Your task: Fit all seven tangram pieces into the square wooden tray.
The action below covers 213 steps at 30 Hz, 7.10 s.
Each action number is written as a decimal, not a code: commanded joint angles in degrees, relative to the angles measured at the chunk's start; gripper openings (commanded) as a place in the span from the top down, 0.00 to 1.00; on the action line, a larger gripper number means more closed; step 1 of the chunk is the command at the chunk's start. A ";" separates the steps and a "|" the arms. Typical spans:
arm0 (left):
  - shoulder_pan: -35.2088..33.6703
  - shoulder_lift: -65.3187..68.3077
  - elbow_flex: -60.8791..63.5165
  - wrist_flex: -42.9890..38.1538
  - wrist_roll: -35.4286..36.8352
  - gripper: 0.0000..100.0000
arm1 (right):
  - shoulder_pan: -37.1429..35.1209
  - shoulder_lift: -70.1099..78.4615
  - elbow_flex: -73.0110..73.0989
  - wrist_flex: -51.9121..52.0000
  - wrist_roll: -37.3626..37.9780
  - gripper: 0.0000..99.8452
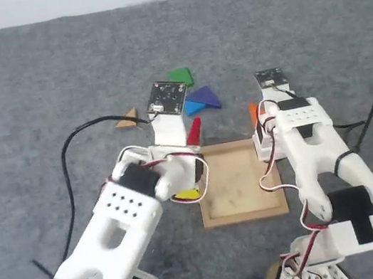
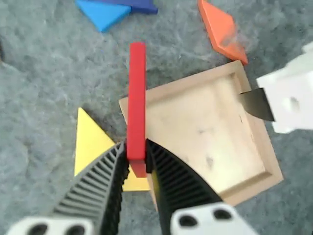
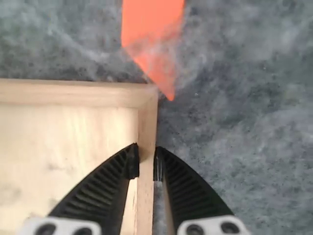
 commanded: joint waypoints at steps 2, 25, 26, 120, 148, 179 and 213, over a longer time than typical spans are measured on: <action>3.08 2.37 -0.75 -4.31 3.60 0.99 | 0.48 -0.31 -2.73 -0.22 -2.55 0.99; 6.42 24.00 -6.29 -8.00 10.11 0.99 | -1.27 9.98 -9.76 1.54 -7.91 0.99; 6.15 23.65 -6.20 -7.82 8.88 0.99 | -1.19 9.98 -9.76 1.54 -7.91 0.99; -37.45 -20.40 27.03 -12.66 -23.74 0.78 | -25.80 11.03 -16.97 4.35 -45.71 0.57; -37.45 -20.13 27.12 -12.66 -23.82 0.78 | -24.22 18.42 -18.37 6.90 -45.27 0.87; -37.36 -20.31 27.12 -12.40 -23.82 0.78 | -15.78 18.07 -21.98 23.34 -35.16 0.93; -37.36 -20.48 27.56 -12.57 -24.97 0.78 | -15.34 2.68 -22.59 23.43 -24.26 0.99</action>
